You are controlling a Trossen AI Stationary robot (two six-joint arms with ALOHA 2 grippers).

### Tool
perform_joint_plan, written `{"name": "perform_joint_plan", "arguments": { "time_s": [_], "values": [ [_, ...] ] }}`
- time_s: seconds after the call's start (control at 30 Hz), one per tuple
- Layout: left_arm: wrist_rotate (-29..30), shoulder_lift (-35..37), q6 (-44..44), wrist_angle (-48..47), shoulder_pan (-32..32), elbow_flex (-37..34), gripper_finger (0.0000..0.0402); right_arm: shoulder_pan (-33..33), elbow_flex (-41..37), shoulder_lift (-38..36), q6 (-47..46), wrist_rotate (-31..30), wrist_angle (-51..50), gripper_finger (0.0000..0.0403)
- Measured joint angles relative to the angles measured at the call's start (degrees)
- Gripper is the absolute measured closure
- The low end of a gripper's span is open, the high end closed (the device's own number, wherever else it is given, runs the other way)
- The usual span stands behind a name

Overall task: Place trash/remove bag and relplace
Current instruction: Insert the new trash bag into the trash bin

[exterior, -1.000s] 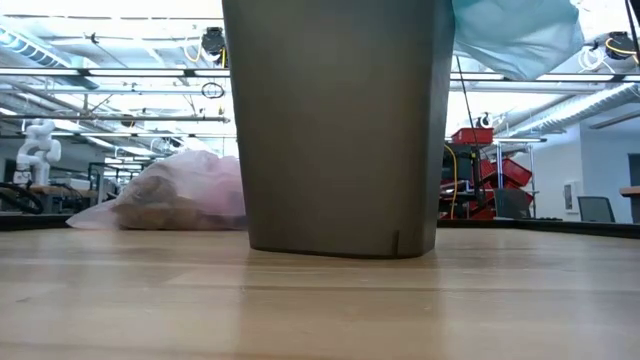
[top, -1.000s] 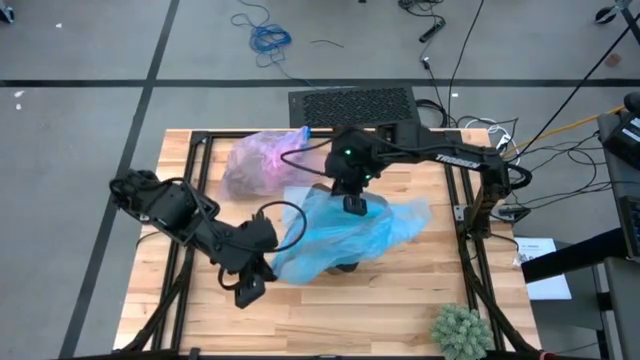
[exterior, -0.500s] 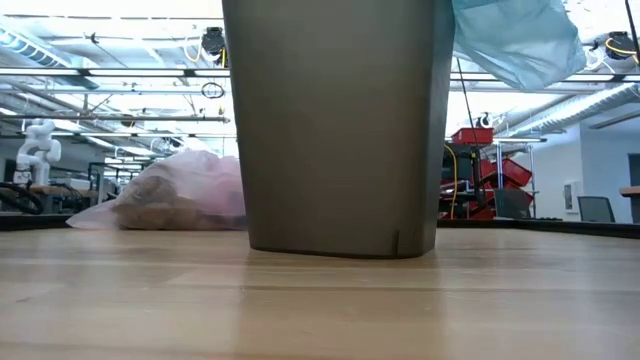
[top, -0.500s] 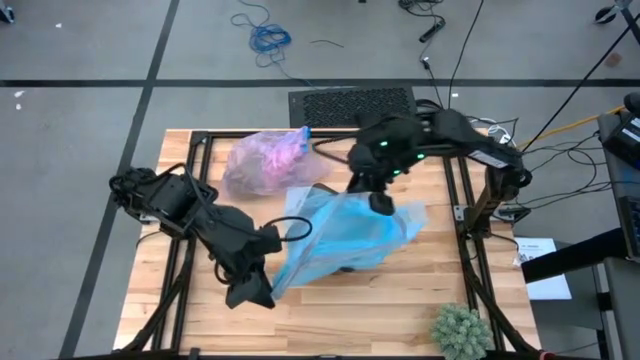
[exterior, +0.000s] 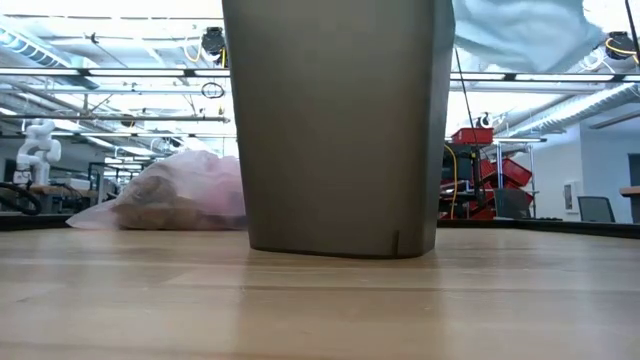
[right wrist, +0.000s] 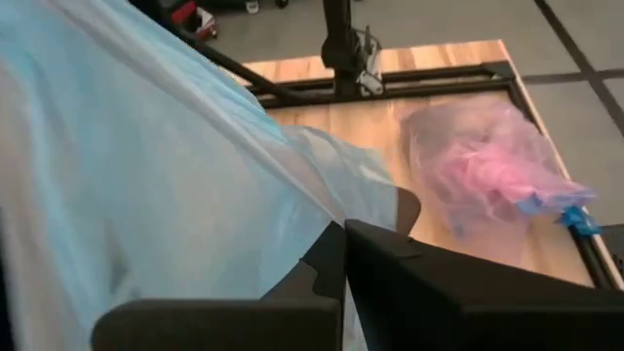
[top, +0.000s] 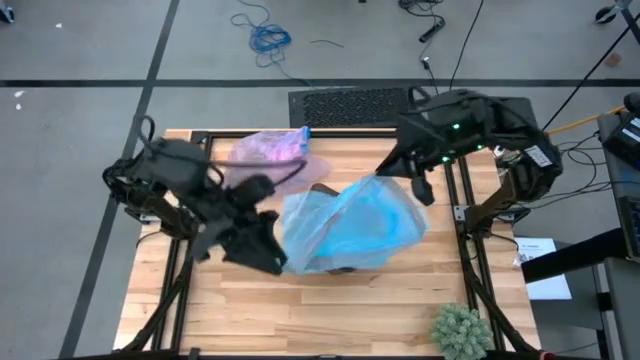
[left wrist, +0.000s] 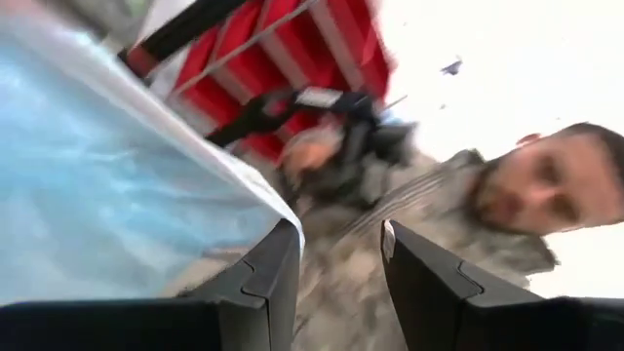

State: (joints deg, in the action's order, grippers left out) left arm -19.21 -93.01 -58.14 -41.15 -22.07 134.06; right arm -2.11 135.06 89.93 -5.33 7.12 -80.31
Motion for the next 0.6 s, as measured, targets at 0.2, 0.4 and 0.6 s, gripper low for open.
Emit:
{"name": "perform_joint_plan", "arguments": {
  "time_s": [0.2,0.4,0.6],
  "values": [
    [0.52,-0.03,0.06,12.39,1.68,0.0,0.026,-0.09,-0.04,-1.4,0.12,-1.74,-0.23,0.0403],
    [1.4,-0.03,4.19,13.6,5.85,0.07,0.026,-0.08,-0.07,-1.33,0.42,-1.67,-0.14,0.0403],
    [1.34,0.23,0.21,-4.74,10.63,0.07,0.026,-0.5,-0.07,-1.4,1.11,-1.6,-0.19,0.0403]
  ]
}}
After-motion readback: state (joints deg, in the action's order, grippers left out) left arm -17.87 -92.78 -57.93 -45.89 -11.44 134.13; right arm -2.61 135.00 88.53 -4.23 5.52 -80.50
